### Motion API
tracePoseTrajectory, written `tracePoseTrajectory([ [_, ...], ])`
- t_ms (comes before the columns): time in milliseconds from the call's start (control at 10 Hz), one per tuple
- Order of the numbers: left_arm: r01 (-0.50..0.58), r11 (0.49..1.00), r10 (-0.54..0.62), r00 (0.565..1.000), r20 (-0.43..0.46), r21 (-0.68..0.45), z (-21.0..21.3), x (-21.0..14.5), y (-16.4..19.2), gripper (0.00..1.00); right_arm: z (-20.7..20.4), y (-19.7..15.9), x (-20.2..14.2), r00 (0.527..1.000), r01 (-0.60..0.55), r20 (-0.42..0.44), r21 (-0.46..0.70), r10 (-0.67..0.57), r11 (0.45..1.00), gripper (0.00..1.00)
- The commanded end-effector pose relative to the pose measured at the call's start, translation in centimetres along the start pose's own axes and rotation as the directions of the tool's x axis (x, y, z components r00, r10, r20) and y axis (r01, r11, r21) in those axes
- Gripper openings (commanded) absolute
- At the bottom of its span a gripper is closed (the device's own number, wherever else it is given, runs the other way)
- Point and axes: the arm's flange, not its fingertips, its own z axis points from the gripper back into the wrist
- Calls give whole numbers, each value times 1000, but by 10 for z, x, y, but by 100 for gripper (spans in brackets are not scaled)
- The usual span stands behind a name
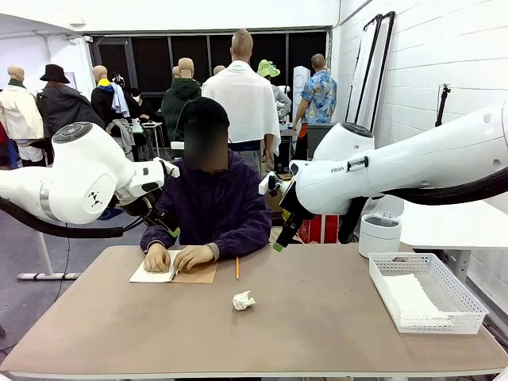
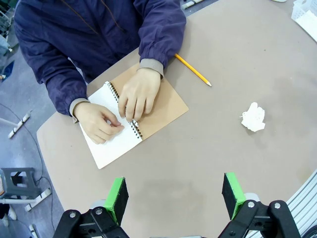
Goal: Sort the paper based on its condition.
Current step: If a person hands you a paper, place it in the Organizing basket , and if it's crumpled, put it in the Trash can.
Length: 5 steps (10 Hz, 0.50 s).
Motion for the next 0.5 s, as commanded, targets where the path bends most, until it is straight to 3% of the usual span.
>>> tracePoseTrajectory([
  [0,-5,1000,5,1000,-4,-6,0,0,1,100,0,1,-2,1000,10,4,5,-10,1000,100],
  [200,-5,1000,5,1000,-4,-6,0,0,1,100,-15,3,11,999,-29,-17,15,30,999,100],
  [400,-5,1000,5,1000,-4,-6,0,0,1,100,-46,9,29,988,-145,-47,87,150,986,100],
])
